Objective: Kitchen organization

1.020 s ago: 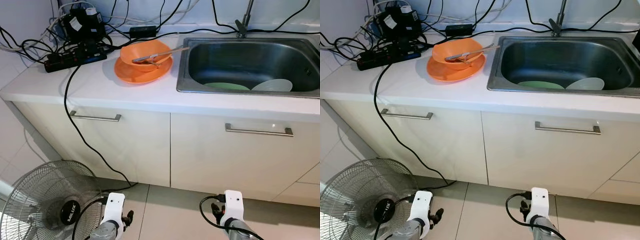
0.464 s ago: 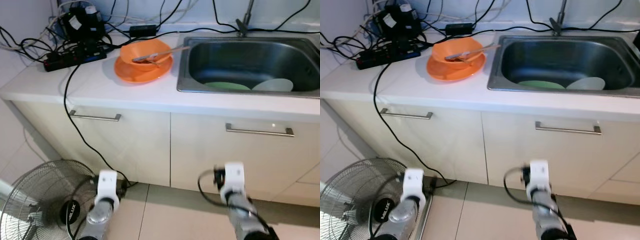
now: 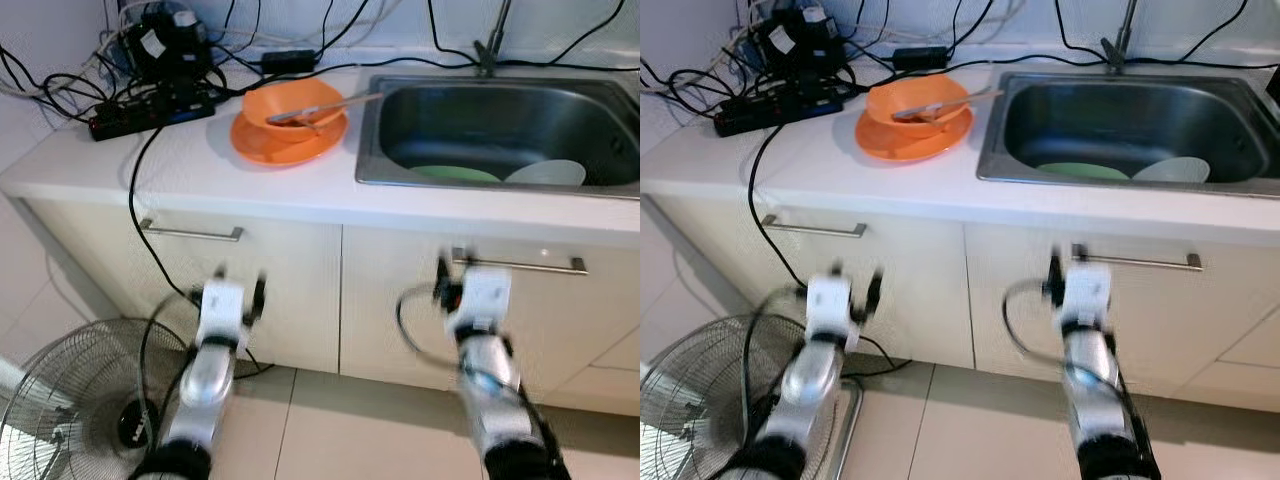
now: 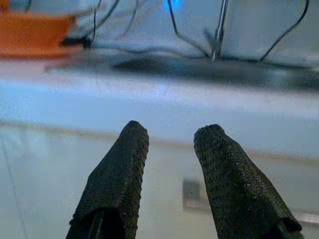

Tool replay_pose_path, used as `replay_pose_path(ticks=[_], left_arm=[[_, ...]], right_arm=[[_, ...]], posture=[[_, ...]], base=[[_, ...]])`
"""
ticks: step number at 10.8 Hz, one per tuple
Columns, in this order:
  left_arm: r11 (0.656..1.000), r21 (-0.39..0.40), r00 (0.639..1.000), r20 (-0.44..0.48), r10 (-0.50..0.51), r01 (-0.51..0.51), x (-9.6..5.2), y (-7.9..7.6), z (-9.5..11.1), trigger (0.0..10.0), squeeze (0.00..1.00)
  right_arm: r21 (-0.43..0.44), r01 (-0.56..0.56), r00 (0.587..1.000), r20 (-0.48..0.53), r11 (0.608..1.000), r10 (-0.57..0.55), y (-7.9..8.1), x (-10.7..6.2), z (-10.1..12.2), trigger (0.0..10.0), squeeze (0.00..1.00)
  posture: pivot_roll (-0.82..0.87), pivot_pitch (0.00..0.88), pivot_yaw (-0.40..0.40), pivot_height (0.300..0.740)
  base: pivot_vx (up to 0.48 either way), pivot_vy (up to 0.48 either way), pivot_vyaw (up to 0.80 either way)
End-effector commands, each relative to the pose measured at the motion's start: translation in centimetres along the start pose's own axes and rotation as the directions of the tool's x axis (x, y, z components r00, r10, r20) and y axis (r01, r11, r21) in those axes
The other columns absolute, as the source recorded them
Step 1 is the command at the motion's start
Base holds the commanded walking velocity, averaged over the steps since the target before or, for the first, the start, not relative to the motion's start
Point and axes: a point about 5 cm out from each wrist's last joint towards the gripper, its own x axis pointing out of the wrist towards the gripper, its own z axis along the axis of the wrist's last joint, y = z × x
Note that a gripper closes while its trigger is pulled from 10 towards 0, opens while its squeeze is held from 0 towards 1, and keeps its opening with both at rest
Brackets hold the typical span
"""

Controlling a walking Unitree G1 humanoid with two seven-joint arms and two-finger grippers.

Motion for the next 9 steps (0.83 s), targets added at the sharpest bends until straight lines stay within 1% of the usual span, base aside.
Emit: replay_pose_path(ticks=[1, 2, 3, 4, 5, 6, 7, 8, 9], left_arm=[[1.000, 0.015, 0.997, 0.076, -0.007, 0.006, 0.8, -0.1, 1.8, 10.0, 0.00], [1.000, 0.018, 0.995, 0.103, -0.012, 0.010, 1.0, -0.3, 2.5, 10.0, 0.00], [0.995, 0.095, 0.995, 0.098, -0.022, 0.012, 1.3, -0.1, 3.1, 10.0, 0.00], [0.992, 0.128, 0.999, 0.054, -0.001, -0.006, 2.4, -0.2, 4.3, 10.0, 0.00], [0.995, 0.096, 0.985, 0.174, -0.002, -0.015, 4.0, -0.9, 6.8, 10.0, 0.00], [0.999, 0.048, 0.959, 0.283, -0.002, -0.012, 4.8, -1.5, 8.9, 10.0, 0.00], [0.999, 0.035, 0.955, 0.297, -0.005, -0.005, 4.9, -1.7, 9.4, 10.0, 0.00], [1.000, 0.013, 0.945, 0.327, -0.016, 0.012, 5.2, -2.2, 10.5, 10.0, 0.00], [1.000, 0.006, 0.945, 0.324, -0.028, 0.027, 5.3, -2.8, 11.2, 10.0, 0.00]], right_arm=[[0.008, 0.002, 0.999, 0.036, 1.000, -0.003, 0.3, 0.2, 1.2, 10.0, 0.00], [0.008, 0.002, 0.998, 0.057, 1.000, -0.003, 0.3, 0.3, 1.8, 10.0, 0.00], [0.003, 0.004, 0.993, 0.117, 1.000, -0.004, 0.4, 0.7, 3.7, 10.0, 0.00], [0.011, 0.012, 0.986, 0.166, 1.000, -0.014, 0.5, 1.2, 5.2, 10.0, 0.00], [0.025, 0.011, 0.979, 0.205, 1.000, -0.016, 0.9, 1.9, 6.5, 10.0, 0.00], [0.054, -0.002, 0.978, 0.209, 0.999, -0.010, 1.4, 2.3, 7.0, 10.0, 0.00], [0.071, 0.002, 0.980, 0.199, 0.997, -0.016, 1.5, 2.5, 7.1, 10.0, 0.00], [0.103, 0.000, 0.983, 0.184, 0.995, -0.019, 1.8, 3.1, 7.5, 10.0, 0.00], [0.104, -0.001, 0.981, 0.191, 0.995, -0.019, 2.1, 3.4, 7.9, 10.0, 0.00]], posture=[[0.01, 0.000, 0.072, 0.740], [0.01, 0.000, 0.072, 0.740], [0.01, 0.000, 0.073, 0.740], [0.01, 0.000, 0.074, 0.740], [0.01, 0.000, 0.076, 0.740], [0.01, 0.000, 0.075, 0.740], [0.01, 0.000, 0.076, 0.740], [0.00, 0.000, 0.075, 0.740], [0.00, 0.000, 0.076, 0.740]], base=[[0.000, 0.000, 0.00], [0.000, 0.000, 0.00], [0.000, 0.000, 0.00], [0.000, 0.000, 0.00], [0.000, 0.000, 0.00], [0.000, 0.000, 0.00], [0.000, 0.000, 0.00], [0.000, 0.000, 0.00], [0.000, 0.000, 0.00]])
